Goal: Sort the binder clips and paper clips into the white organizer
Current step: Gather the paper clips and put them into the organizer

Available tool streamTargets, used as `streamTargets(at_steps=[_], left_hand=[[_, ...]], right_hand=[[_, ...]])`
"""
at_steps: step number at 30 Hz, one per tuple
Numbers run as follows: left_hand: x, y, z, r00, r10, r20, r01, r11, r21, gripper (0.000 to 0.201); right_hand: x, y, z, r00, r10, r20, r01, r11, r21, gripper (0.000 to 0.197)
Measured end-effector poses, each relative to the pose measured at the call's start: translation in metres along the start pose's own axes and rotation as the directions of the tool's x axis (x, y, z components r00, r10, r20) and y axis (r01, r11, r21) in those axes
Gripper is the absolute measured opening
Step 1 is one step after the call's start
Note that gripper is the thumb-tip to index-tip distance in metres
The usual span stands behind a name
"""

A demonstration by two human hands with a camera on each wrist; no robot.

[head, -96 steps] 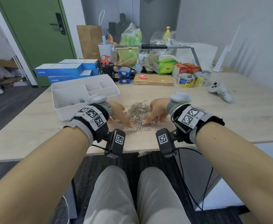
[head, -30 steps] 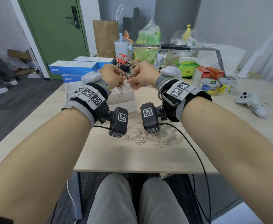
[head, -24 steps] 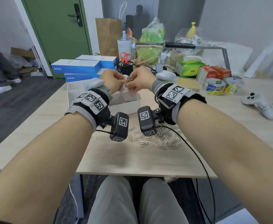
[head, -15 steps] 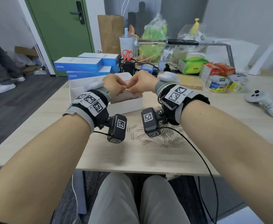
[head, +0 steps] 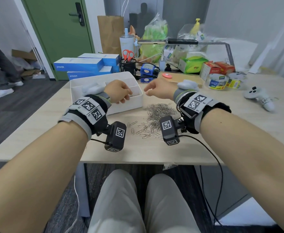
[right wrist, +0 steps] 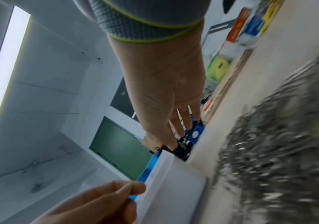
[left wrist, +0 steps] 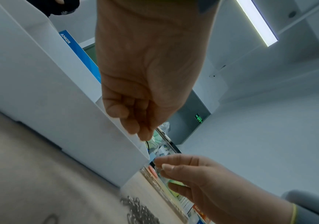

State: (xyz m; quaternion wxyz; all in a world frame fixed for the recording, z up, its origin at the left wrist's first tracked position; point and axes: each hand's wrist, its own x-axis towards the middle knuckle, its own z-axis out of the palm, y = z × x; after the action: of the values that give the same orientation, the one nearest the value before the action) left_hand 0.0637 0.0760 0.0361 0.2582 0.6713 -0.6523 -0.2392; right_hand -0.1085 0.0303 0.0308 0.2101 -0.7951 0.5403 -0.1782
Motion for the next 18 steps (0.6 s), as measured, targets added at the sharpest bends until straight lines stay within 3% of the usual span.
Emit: streamTargets(at_steps=[4,7,9,13,18], left_hand=[[-0.02,-0.004,0.01,0.989,-0.005,0.149,-0.006,0.997,0.077,0.023],[-0.036,-0.004,0.018,0.983,-0.015,0.183,-0.046,0.944,0.328,0.041],[-0.044,-0.006,0.026,0.971,-0.041,0.237,-0.06,0.912,0.407,0.052],[-0.055,-0.013,0.046,0.952,-0.105,0.289,-0.028,0.905,0.424,0.071],[-0.056,-0.007,0.075,0.966,-0.143,0.216,0.081,0.959,0.273,0.075]], right_hand=[[-0.015,0.022,0.006,0.99,0.131,0.054,-0.13,0.991,-0.011,0.034],[-0.02,0.032,0.015,0.96,0.252,0.122,-0.243,0.966,-0.085,0.047],[-0.023,0.034,0.018,0.941,0.308,0.14,-0.292,0.948,-0.126,0.055],[-0.03,0.026,0.019,0.936,0.249,0.248,-0.215,0.964,-0.158,0.055],[-0.029,0.021,0.027,0.925,0.176,0.338,-0.176,0.984,-0.031,0.058]])
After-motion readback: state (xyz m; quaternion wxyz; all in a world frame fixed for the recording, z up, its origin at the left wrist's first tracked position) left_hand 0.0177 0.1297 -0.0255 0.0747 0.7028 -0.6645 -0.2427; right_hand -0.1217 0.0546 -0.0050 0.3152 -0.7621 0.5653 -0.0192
